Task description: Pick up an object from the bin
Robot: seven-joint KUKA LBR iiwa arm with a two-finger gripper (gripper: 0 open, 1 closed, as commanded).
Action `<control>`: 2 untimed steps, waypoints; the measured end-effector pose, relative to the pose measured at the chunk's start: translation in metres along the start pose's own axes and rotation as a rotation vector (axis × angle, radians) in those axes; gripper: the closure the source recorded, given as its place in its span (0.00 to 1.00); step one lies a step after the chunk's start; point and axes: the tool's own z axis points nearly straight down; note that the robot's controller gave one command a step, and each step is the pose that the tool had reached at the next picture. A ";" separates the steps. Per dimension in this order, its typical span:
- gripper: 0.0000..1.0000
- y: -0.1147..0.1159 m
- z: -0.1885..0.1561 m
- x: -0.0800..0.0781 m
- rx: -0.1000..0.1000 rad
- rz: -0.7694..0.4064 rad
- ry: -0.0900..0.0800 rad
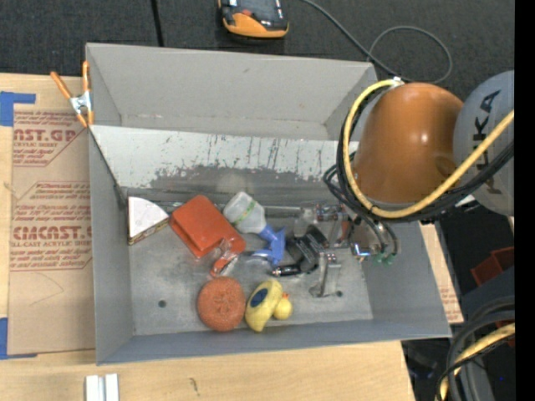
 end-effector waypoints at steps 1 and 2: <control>0.00 0.000 -0.004 -0.002 0.000 0.000 -0.008; 0.00 -0.030 0.069 -0.073 -0.002 0.147 -0.009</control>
Offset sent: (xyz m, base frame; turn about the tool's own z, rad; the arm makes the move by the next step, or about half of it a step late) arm 0.0789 -0.0353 -0.0751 0.1660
